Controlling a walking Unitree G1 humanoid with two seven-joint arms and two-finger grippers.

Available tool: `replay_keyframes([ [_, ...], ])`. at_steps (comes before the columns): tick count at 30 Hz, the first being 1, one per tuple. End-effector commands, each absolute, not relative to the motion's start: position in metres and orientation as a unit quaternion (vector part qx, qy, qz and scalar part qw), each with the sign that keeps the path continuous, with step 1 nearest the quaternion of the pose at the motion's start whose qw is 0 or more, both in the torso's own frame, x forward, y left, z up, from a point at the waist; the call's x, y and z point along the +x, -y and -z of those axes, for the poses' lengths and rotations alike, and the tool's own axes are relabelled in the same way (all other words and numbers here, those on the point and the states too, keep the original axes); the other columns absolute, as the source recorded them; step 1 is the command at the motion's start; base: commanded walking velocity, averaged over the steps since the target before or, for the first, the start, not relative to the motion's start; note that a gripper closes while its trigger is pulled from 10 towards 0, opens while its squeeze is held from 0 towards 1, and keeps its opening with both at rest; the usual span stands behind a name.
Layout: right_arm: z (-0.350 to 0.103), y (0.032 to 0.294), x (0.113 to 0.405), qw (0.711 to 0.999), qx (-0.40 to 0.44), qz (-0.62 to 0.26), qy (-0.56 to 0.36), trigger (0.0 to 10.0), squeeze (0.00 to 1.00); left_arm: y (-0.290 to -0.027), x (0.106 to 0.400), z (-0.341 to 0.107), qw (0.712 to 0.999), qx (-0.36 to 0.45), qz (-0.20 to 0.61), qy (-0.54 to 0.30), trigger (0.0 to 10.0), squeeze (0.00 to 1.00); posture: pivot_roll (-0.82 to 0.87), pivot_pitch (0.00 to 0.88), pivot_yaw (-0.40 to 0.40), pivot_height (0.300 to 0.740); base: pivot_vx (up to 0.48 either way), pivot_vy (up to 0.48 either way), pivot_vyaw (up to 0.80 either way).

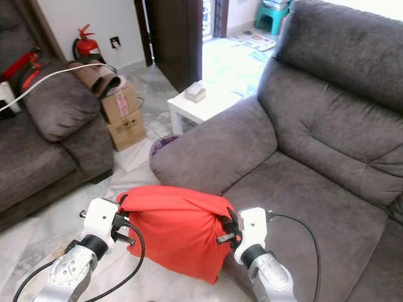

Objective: Move the pillow to the sofa from floor

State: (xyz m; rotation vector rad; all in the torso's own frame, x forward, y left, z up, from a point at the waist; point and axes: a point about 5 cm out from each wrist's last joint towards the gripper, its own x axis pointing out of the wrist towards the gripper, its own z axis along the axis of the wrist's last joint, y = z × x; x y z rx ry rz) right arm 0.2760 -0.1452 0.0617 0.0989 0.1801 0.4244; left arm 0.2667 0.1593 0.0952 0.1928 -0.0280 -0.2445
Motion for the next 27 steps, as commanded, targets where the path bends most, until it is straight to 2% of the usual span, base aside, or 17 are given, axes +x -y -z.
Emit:
replay_keyframes([
  [1, -0.0725, 0.1511, 0.2776, 0.978, 0.055, -0.193, -0.055, 10.0, 0.00, -0.1660, 0.2695, -0.1128, 0.988, 0.096, 0.106, 0.064, 10.0, 0.00, 0.04, 0.101, 0.033, 0.740, -0.244, 0.000, 0.00],
  [18, -0.0763, 0.1587, 0.2804, 0.982, 0.054, -0.175, -0.048, 10.0, 0.00, -0.1653, 0.2704, -0.1114, 0.989, 0.088, 0.102, 0.064, 10.0, 0.00, 0.04, 0.117, 0.015, 0.740, -0.014, 0.000, 0.00],
  [27, -0.0783, 0.1578, 0.2827, 0.982, 0.057, -0.175, -0.046, 10.0, 0.00, -0.1684, 0.2708, -0.1115, 0.990, 0.087, 0.094, 0.066, 10.0, 0.00, 0.04, 0.124, 0.011, 0.740, 0.000, 0.000, -0.68],
])
